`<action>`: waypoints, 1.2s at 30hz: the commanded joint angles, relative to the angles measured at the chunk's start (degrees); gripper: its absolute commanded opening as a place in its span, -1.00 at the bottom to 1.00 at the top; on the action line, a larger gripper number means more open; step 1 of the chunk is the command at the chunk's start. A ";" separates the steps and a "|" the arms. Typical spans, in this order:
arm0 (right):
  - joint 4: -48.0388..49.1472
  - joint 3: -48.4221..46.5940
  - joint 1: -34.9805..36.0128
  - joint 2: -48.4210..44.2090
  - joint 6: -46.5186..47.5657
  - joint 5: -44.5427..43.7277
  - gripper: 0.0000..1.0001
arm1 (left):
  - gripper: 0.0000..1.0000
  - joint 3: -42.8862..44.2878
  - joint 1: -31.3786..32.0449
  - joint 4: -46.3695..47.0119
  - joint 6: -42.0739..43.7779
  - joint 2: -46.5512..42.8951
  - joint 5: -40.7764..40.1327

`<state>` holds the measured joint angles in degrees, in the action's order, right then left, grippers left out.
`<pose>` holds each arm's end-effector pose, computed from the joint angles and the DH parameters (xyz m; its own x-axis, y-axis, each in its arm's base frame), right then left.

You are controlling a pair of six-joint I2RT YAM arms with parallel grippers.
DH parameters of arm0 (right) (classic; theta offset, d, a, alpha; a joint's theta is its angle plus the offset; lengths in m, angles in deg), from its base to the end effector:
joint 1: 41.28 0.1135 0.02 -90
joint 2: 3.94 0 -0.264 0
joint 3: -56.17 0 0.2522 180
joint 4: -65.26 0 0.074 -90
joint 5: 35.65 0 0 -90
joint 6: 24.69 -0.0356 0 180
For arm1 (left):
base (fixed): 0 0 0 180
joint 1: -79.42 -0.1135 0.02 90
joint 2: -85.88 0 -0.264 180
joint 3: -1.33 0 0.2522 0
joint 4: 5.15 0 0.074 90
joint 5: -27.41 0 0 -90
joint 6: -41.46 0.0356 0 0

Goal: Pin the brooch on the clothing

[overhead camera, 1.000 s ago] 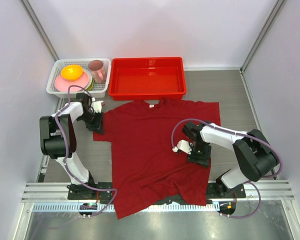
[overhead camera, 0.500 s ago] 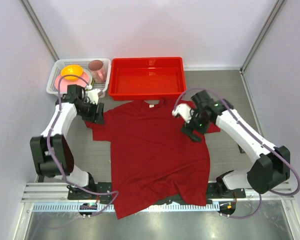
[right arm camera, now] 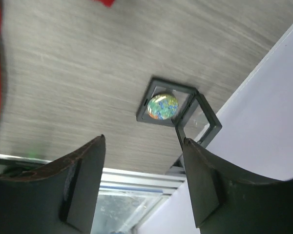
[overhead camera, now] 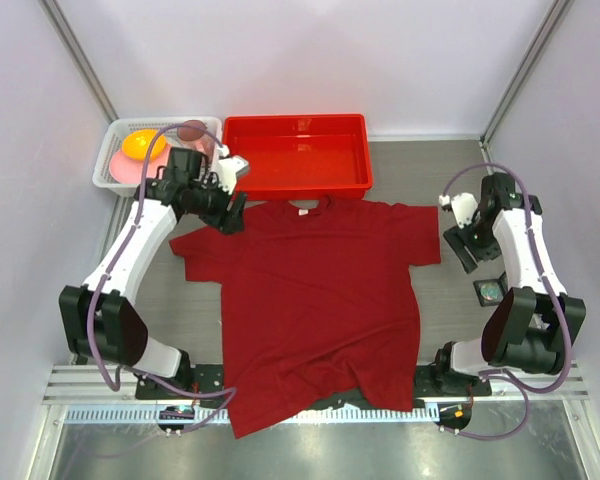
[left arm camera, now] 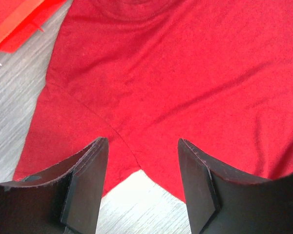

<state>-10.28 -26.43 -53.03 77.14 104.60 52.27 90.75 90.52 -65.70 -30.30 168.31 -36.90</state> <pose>0.2556 -0.0545 0.2757 -0.8635 -0.4668 -0.1910 -0.4309 0.8796 -0.2013 0.2900 -0.0726 0.3206 -0.6164 0.4084 -0.6733 0.6518 0.7443 -0.1453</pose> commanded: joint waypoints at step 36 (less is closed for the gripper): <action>7.02 12.94 -7.24 7.95 55.37 -8.02 0.29 | 0.25 17.94 7.36 -8.94 0.83 12.92 -1.87</action>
<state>-4.84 -12.87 -60.02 84.40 156.57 45.88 105.74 97.49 -73.22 -30.12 180.40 -37.58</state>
